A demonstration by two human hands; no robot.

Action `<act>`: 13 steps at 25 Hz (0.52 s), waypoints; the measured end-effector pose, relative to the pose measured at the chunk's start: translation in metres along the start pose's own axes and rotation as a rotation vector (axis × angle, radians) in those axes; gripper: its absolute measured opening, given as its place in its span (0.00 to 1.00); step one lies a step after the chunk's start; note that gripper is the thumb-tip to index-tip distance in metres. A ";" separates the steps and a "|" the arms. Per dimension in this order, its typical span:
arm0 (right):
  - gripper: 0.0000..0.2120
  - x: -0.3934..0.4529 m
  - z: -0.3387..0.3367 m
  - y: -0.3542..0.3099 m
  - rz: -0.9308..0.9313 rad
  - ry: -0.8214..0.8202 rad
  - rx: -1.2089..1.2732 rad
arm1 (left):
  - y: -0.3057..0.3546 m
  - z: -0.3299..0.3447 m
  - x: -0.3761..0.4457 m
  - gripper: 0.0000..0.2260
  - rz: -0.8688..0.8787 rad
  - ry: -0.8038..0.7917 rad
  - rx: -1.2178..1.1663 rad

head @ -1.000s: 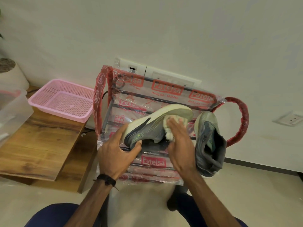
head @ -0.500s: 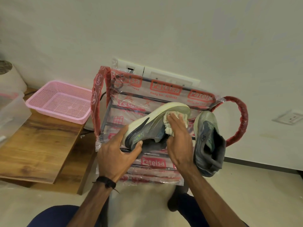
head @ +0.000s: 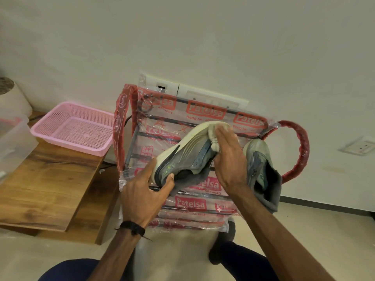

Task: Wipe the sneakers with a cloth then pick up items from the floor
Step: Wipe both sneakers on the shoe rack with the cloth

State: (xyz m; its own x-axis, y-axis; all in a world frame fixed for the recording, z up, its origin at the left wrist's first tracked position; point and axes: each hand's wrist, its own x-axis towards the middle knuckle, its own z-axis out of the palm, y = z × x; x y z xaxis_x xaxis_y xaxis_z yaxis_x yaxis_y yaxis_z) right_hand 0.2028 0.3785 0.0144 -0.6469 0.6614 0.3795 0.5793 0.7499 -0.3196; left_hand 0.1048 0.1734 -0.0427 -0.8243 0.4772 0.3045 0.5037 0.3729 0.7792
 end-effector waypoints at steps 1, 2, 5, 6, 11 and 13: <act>0.38 0.007 0.002 -0.002 0.060 0.039 0.015 | 0.001 0.000 0.000 0.33 -0.008 0.003 -0.004; 0.37 0.011 0.005 -0.006 0.098 0.068 0.019 | 0.000 -0.001 0.001 0.33 -0.017 0.001 -0.006; 0.34 0.006 0.009 -0.020 0.011 0.070 -0.100 | -0.001 -0.002 0.002 0.32 -0.025 -0.007 -0.013; 0.34 0.002 0.009 -0.023 -0.030 0.041 -0.118 | -0.002 -0.002 0.002 0.32 -0.025 -0.003 -0.021; 0.28 -0.002 -0.003 -0.011 -0.385 -0.058 -0.261 | -0.002 -0.003 0.002 0.34 -0.077 -0.003 -0.057; 0.26 0.021 -0.013 0.009 -0.339 -0.034 -0.296 | -0.001 -0.001 0.001 0.34 -0.074 -0.004 -0.063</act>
State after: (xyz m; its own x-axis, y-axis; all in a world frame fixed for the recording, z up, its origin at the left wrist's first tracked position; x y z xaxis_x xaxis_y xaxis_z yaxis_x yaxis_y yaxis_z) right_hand 0.2007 0.3990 0.0307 -0.8377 0.3824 0.3898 0.4454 0.8915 0.0825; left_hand 0.1030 0.1725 -0.0426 -0.8573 0.4540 0.2429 0.4246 0.3566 0.8322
